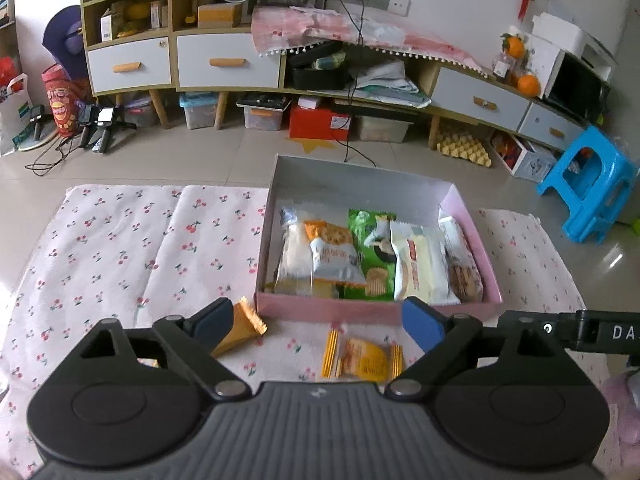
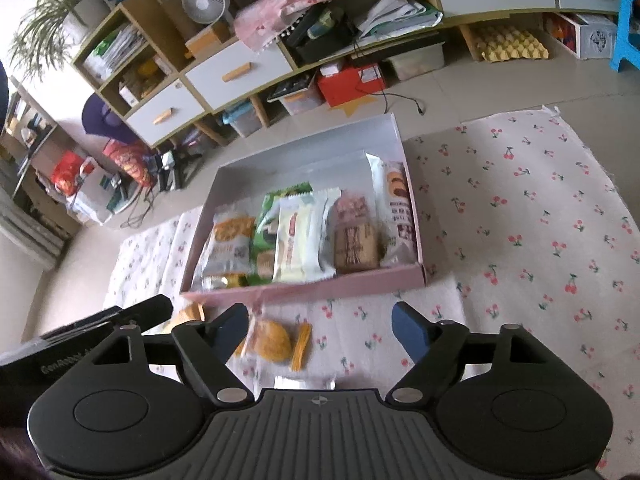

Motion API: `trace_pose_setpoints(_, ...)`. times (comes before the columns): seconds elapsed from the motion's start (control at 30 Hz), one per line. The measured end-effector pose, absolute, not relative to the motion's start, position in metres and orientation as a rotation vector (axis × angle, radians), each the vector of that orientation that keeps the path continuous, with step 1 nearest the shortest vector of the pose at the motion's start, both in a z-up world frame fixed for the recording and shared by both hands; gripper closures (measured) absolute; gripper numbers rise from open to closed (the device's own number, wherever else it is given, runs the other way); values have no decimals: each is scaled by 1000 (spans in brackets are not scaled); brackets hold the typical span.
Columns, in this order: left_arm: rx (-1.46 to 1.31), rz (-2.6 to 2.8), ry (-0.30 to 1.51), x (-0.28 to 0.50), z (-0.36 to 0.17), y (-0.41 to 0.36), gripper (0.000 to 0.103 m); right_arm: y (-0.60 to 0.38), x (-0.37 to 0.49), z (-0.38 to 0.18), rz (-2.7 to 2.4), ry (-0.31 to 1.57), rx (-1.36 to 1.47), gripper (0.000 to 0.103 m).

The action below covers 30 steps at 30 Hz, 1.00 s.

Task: Organize snacks
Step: 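Move the left tool to the silver packet while the right tool moves to the red packet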

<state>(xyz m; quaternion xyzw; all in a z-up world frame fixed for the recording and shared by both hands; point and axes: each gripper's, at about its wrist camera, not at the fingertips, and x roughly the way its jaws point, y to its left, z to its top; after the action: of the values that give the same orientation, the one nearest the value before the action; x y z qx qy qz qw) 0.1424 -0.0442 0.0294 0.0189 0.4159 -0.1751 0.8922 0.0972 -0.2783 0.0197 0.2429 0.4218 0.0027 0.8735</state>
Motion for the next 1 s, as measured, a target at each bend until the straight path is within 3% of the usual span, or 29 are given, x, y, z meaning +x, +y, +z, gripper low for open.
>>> trace_pose_setpoints(0.3,58,-394,884,116,21,-30,6,-273,69,12,21,899,455,18)
trace_pose_setpoints(1.0,141,-420,929,116,-21,-15,7,-252,78,-48,113,1157,328,19)
